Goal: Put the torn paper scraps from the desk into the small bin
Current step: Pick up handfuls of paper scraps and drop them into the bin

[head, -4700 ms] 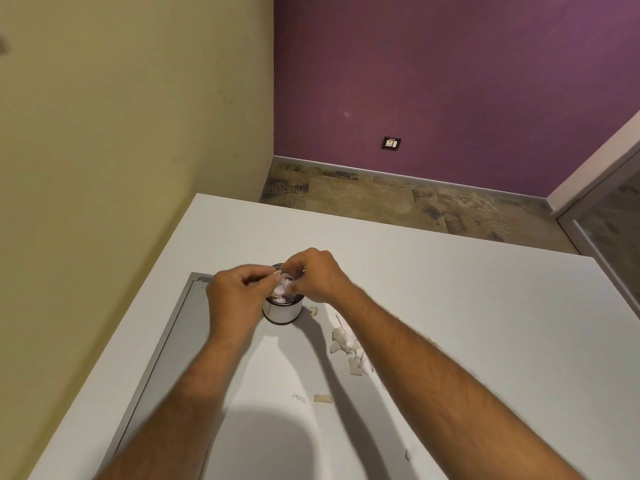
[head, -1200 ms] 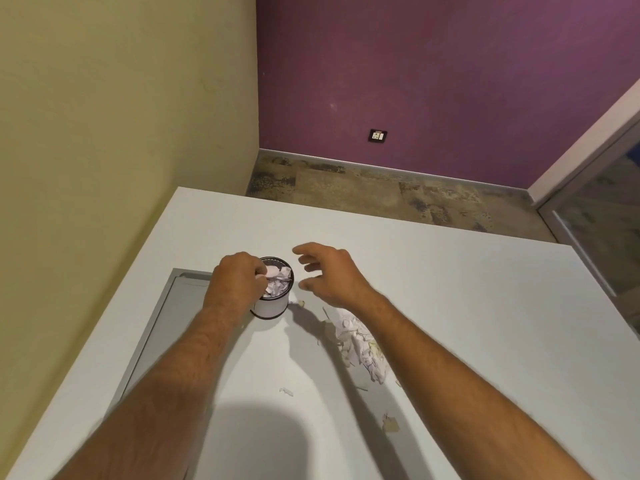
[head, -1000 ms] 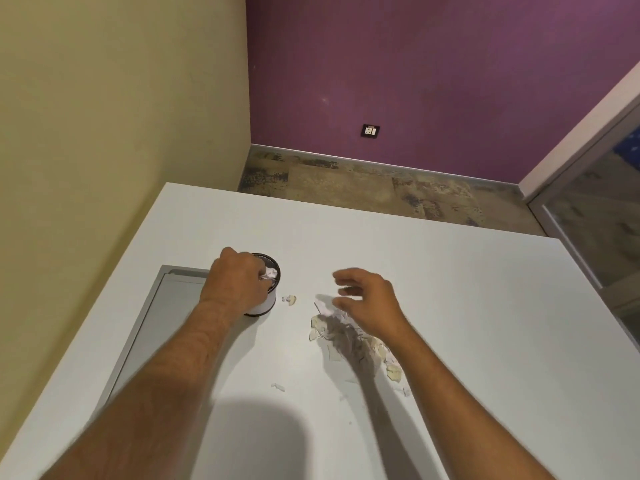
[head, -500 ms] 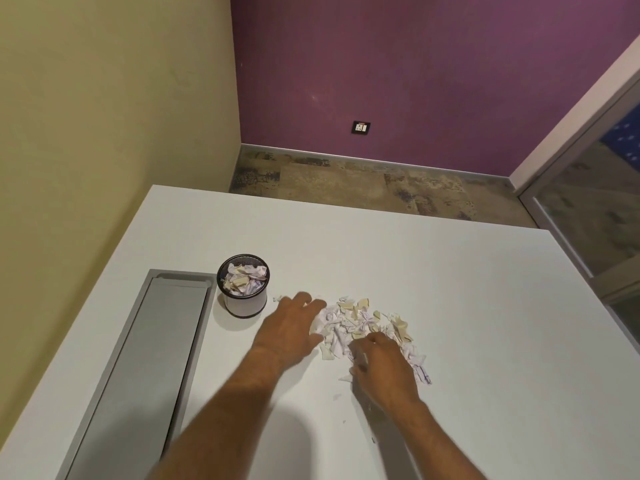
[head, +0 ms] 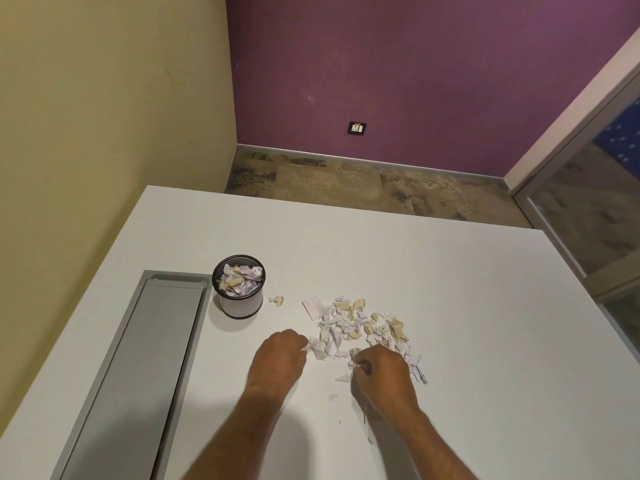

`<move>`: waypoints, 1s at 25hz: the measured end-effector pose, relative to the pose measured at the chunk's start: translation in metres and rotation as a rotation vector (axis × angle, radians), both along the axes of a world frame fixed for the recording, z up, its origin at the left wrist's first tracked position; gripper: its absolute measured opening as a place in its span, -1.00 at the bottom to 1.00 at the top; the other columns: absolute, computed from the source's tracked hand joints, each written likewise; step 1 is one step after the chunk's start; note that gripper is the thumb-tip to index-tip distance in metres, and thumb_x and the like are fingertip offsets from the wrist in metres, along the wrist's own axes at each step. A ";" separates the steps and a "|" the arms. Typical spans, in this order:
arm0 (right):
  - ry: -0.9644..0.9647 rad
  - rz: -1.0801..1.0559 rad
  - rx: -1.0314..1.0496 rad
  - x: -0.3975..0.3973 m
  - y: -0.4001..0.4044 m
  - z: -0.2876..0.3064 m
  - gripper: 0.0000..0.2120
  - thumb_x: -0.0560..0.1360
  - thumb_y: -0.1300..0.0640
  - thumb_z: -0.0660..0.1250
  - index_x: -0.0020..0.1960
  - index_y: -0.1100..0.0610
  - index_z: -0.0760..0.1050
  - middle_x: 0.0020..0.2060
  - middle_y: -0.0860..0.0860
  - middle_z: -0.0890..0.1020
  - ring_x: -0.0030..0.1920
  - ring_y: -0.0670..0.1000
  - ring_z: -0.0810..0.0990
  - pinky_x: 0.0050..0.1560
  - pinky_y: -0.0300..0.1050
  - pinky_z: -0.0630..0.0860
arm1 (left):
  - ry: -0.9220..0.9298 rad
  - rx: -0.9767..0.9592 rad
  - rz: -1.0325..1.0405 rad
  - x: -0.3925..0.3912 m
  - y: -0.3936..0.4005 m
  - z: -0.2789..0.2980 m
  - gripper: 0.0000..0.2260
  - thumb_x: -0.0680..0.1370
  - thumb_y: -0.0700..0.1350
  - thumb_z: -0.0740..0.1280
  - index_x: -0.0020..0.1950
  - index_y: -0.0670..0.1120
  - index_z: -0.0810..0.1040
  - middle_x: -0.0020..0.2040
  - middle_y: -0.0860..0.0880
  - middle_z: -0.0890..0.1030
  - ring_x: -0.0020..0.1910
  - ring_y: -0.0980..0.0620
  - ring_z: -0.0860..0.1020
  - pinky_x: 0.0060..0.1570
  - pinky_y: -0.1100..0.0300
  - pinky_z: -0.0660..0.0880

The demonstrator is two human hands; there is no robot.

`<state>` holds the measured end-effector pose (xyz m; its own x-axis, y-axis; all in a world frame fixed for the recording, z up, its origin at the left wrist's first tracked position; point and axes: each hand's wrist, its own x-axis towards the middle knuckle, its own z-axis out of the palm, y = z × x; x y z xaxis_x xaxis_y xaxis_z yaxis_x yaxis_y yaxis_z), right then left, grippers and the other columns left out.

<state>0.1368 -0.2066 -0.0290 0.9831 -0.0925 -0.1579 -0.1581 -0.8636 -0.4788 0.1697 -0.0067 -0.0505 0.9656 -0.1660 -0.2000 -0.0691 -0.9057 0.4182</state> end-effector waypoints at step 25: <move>-0.070 0.436 0.084 0.142 0.182 0.103 -0.79 0.32 0.22 0.45 -0.08 0.01 0.69 -0.13 -0.03 0.72 -0.12 -0.02 0.63 -0.13 -0.18 0.54 | -0.189 -0.723 0.646 -0.020 0.069 0.069 -0.82 0.39 -0.04 0.53 -0.06 0.19 0.68 -0.34 0.23 0.68 -0.37 0.23 0.62 -0.31 0.30 0.56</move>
<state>0.2788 -0.0245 0.0740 0.9361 0.3428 -0.0788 0.2469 -0.8000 -0.5468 0.1493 0.0622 0.0188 0.9192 0.3832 -0.0912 0.2259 -0.3233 0.9189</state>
